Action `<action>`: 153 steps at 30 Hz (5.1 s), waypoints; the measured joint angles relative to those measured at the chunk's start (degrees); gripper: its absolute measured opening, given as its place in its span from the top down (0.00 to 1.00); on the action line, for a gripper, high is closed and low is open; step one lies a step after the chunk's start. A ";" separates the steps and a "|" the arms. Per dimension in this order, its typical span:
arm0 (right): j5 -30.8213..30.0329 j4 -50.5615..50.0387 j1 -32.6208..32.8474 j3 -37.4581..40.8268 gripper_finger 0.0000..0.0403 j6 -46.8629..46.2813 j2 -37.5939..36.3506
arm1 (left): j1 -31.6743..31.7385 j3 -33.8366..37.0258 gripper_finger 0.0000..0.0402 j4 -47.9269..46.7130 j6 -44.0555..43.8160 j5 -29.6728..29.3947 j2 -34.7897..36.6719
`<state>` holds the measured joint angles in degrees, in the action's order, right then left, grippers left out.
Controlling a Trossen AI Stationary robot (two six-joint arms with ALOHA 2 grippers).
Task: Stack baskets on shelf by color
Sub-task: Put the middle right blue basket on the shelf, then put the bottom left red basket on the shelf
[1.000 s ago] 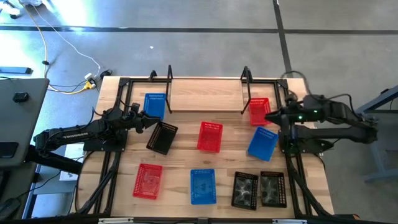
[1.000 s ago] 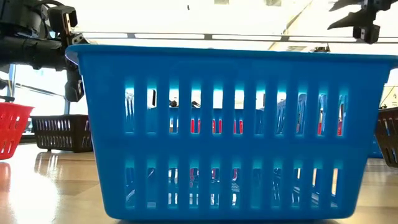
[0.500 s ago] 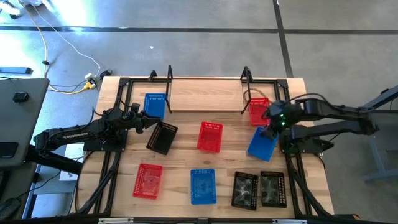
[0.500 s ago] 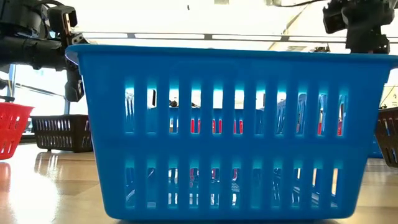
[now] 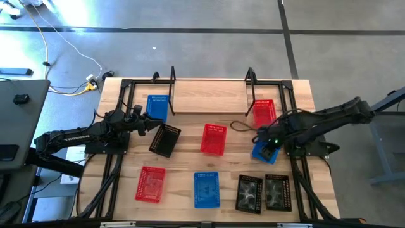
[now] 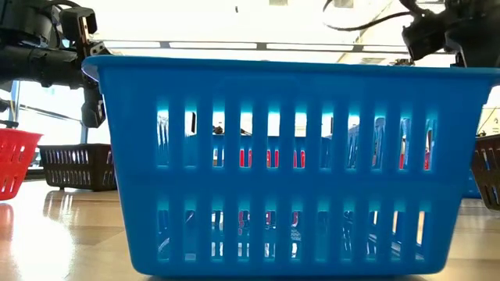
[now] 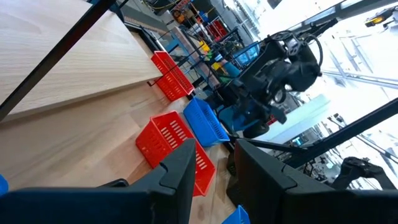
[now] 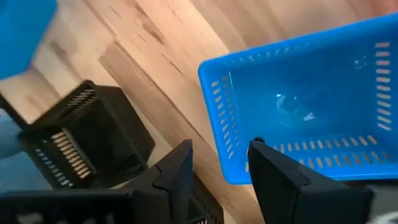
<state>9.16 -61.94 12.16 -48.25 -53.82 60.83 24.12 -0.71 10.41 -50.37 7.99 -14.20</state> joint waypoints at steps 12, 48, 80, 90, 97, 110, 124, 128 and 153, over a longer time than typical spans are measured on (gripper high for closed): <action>0.01 4.83 6.06 -0.02 0.65 -1.03 11.35 | 0.02 0.00 0.75 0.00 0.00 0.02 0.00; -4.70 2.16 9.77 -13.53 0.99 2.58 23.84 | 0.02 -0.02 0.75 0.04 0.02 0.00 0.00; -30.71 0.21 -13.61 -28.76 1.00 59.14 23.93 | 0.00 -0.02 0.75 0.06 0.02 0.00 0.00; -32.15 0.40 -24.32 -28.79 1.00 69.93 30.62 | 0.02 -0.02 0.75 0.02 1.76 -0.01 0.01; -30.02 0.29 -26.84 -28.79 1.00 70.86 35.77 | 0.01 -0.02 0.75 0.02 2.12 -0.02 0.02; -27.13 0.42 -30.17 -28.76 1.00 71.03 39.35 | 0.02 -0.02 0.75 0.00 2.10 -0.02 0.01; -24.43 0.71 -32.06 -28.76 1.00 72.32 39.35 | 0.01 -0.02 0.75 0.02 1.96 0.00 0.01; -24.36 0.75 -32.04 -28.76 1.00 72.32 39.35 | 0.00 -0.02 0.75 0.04 1.97 0.00 0.02; -21.58 -7.56 -31.99 -37.05 0.77 61.14 39.29 | 0.00 -0.02 0.68 0.04 8.59 4.03 0.00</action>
<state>-12.42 -69.50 -19.83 -85.30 7.33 100.12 24.12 -0.73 10.46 -41.78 12.02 -14.20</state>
